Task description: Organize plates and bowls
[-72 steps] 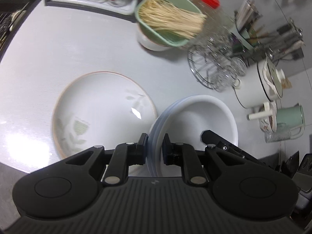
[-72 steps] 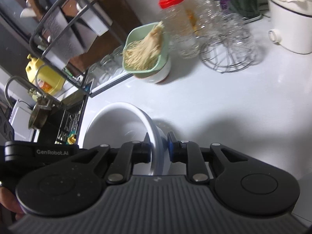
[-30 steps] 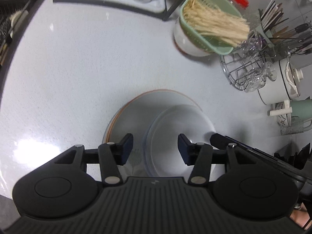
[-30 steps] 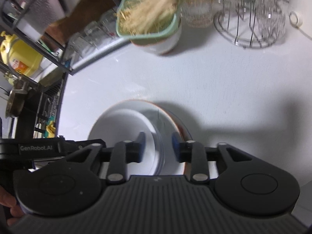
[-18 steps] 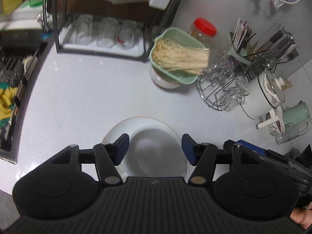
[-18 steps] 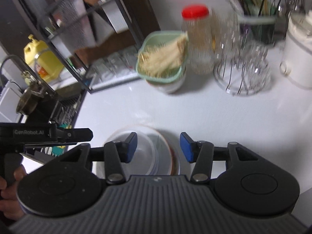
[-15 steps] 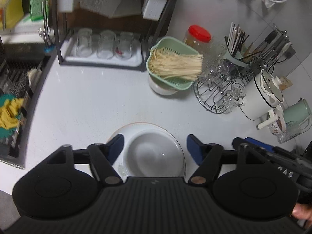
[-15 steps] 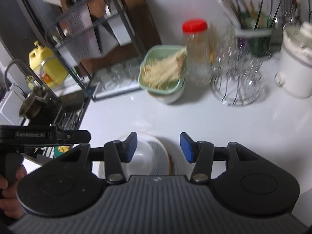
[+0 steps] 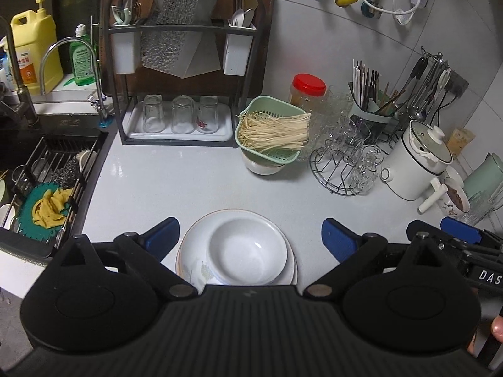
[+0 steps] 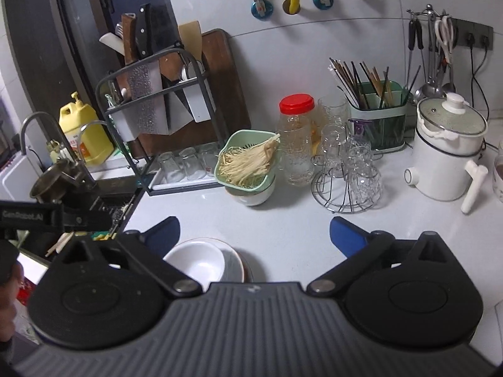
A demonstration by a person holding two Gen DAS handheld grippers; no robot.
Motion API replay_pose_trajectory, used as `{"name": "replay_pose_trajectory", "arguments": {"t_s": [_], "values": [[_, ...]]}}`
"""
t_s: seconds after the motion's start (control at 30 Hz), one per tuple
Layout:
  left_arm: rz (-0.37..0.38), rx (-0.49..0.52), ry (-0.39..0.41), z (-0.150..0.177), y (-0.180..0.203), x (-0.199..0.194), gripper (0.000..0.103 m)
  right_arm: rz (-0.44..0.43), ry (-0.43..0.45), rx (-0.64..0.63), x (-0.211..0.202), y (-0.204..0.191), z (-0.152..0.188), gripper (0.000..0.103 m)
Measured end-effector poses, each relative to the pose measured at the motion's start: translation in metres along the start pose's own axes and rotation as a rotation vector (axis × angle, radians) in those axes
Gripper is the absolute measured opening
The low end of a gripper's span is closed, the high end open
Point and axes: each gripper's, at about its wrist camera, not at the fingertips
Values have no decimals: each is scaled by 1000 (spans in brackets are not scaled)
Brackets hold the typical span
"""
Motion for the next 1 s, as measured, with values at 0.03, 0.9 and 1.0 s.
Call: {"name": "replay_pose_trajectory", "arguments": {"t_s": [0.03, 0.9, 1.0], "values": [[-6, 2, 4, 5, 2, -3, 99, -7, 0, 6, -3, 1, 3, 103], [-101, 59, 48, 124, 32, -97, 100, -61, 102, 0, -102, -12, 87, 103], [-104, 61, 49, 134, 37, -102, 100, -63, 104, 4, -109, -12, 96, 103]]}}
Point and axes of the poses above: each gripper's, at about its wrist camera, not at the fingertips, and x roughly the way its jaws point, y to its right, z to its underside, and after that the axes turned 7 degrees about x, right-handed
